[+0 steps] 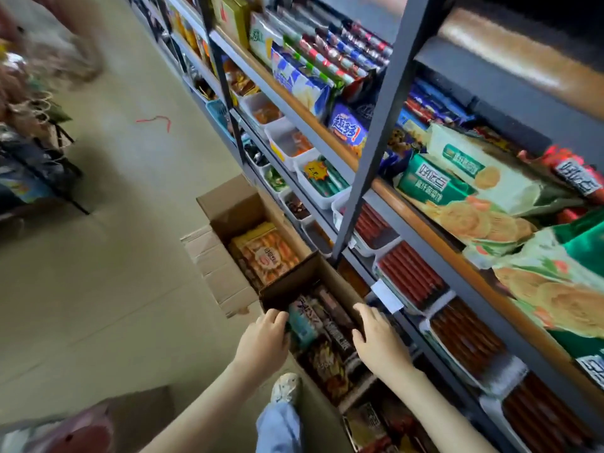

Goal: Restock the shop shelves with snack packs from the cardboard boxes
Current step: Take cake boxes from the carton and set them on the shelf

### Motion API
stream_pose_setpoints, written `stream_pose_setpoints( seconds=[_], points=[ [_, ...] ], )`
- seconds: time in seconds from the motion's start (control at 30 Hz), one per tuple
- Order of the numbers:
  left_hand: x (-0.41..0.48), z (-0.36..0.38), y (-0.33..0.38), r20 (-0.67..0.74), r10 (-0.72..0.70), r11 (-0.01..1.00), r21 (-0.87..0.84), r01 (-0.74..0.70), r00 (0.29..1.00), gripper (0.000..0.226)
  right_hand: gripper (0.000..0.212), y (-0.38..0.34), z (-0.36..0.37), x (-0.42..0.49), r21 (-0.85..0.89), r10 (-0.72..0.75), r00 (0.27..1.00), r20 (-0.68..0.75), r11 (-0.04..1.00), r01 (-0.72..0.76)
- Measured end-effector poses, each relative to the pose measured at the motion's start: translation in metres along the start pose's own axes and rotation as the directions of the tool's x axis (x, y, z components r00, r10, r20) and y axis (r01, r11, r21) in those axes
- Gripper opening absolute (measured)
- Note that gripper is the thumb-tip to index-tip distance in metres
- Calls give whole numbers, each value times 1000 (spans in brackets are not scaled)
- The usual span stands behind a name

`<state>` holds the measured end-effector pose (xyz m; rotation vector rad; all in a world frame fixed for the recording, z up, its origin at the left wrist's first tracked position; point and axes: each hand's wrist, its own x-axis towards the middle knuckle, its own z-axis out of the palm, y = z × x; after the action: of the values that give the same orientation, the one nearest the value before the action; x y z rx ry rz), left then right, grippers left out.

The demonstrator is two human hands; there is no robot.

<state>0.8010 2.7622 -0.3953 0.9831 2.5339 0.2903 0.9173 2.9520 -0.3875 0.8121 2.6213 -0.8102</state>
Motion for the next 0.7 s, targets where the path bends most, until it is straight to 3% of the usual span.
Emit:
stream_pose_setpoints(
  seconds=[0.23, 0.47, 0.57, 0.7],
  points=[
    [130, 101, -81, 162, 55, 991, 114, -74, 985, 42, 50, 53, 109, 117, -120, 301, 932, 204, 952, -281],
    [235, 210, -130, 400, 117, 954, 210, -215, 909, 63, 46, 111, 225, 232, -134, 401, 899, 176, 915, -382],
    [267, 269, -129, 444, 208, 929, 190, -318, 871, 64, 57, 138, 275, 275, -148, 474, 860, 189, 879, -452],
    [298, 343, -129, 464, 232, 902, 227, -368, 855, 63, 82, 181, 341, 315, -207, 475, 844, 250, 877, -433]
  ],
)
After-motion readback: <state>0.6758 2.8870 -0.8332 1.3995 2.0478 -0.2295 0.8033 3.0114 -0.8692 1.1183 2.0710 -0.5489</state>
